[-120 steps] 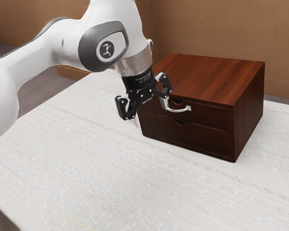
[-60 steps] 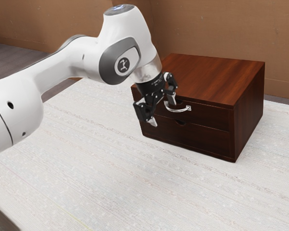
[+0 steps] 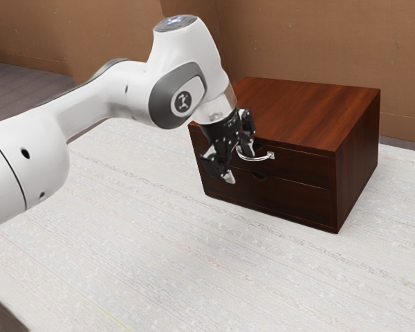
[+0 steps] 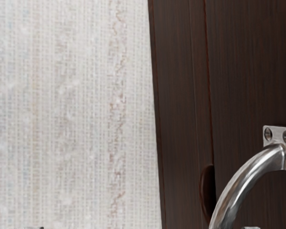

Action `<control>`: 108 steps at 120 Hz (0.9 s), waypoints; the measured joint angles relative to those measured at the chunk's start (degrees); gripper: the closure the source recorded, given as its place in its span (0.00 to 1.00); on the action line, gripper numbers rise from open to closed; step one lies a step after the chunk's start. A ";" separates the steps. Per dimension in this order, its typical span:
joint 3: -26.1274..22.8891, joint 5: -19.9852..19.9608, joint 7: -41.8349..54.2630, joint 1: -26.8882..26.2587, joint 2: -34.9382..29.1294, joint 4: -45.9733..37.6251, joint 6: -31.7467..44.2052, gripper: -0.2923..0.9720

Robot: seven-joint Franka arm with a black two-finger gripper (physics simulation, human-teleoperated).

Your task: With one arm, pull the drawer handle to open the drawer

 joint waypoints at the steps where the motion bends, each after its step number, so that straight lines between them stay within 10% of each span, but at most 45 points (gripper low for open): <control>1: 0.01 -0.01 -0.05 -0.01 -0.03 -0.08 0.02 0.41; 108: 0.42 -0.78 -2.76 -0.73 -13.79 -19.66 5.91 0.52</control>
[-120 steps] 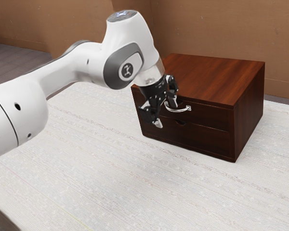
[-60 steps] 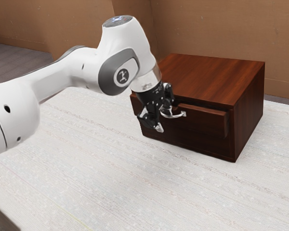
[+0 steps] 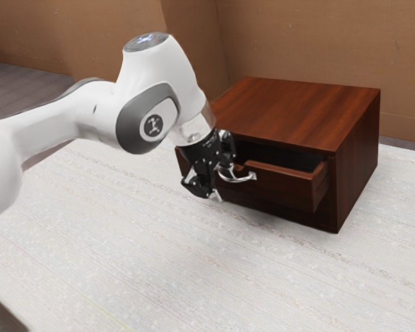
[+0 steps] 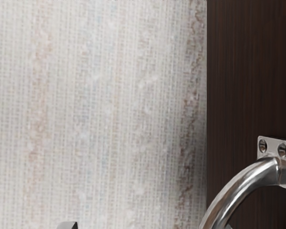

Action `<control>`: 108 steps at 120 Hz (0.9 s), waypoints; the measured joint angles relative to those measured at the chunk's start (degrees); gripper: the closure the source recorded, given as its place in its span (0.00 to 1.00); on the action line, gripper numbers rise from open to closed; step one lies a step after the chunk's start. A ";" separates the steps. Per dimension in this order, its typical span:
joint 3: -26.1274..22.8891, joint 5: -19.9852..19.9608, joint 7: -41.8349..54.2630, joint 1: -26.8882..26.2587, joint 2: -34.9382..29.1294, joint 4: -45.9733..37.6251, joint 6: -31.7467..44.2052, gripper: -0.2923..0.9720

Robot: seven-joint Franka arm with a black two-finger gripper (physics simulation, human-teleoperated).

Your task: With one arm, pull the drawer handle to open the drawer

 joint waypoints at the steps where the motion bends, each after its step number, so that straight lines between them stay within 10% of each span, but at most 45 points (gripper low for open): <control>1: 0.00 0.00 -0.01 0.02 -0.15 -0.21 0.05 0.52; 108: 0.20 -0.06 -1.65 -0.47 -11.94 -15.31 5.63 0.52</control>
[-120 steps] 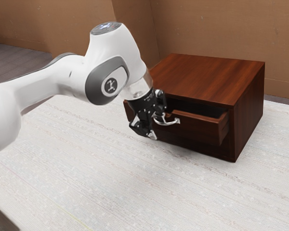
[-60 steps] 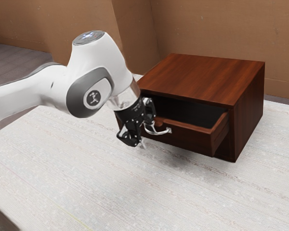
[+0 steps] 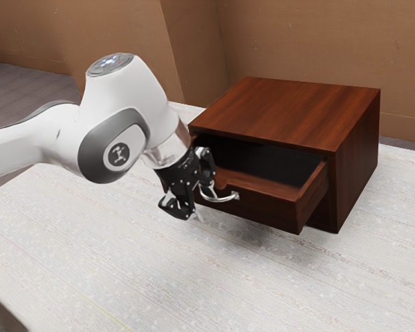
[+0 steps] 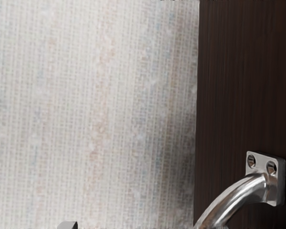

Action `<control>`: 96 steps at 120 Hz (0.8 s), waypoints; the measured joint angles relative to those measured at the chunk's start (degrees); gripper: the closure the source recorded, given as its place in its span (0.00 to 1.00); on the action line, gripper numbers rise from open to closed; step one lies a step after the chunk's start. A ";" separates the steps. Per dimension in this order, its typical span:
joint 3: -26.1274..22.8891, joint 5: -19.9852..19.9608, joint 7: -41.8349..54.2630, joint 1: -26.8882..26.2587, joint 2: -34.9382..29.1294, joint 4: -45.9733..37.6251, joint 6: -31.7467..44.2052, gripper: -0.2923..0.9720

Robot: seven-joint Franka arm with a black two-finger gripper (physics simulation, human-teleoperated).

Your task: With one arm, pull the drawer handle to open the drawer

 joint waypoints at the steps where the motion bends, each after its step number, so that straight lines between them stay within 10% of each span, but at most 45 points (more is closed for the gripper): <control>1: 0.01 0.00 -0.01 0.00 -0.13 -0.17 0.06 0.52; 96: 0.38 0.40 -0.97 -1.01 -10.10 -11.27 4.61 0.52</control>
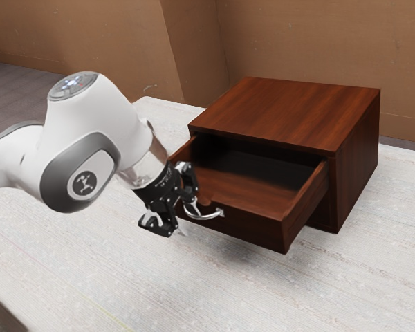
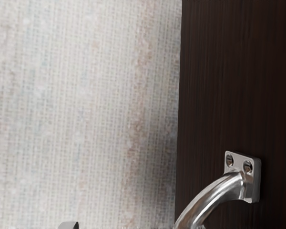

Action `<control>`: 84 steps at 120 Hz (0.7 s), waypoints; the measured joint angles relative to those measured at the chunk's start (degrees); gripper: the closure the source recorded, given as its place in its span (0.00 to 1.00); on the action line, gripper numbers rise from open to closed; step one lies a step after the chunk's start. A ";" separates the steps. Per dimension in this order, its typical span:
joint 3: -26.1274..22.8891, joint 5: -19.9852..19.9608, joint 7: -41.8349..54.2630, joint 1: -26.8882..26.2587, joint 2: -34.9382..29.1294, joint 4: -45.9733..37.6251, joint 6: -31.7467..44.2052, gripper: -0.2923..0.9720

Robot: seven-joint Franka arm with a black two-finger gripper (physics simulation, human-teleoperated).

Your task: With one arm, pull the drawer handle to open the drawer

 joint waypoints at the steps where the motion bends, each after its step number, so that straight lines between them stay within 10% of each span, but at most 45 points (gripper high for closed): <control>1: 0.01 0.01 -0.01 -0.01 -0.01 0.00 0.04 0.52; 84: -0.02 0.25 0.00 0.47 -1.63 -1.56 0.97 0.47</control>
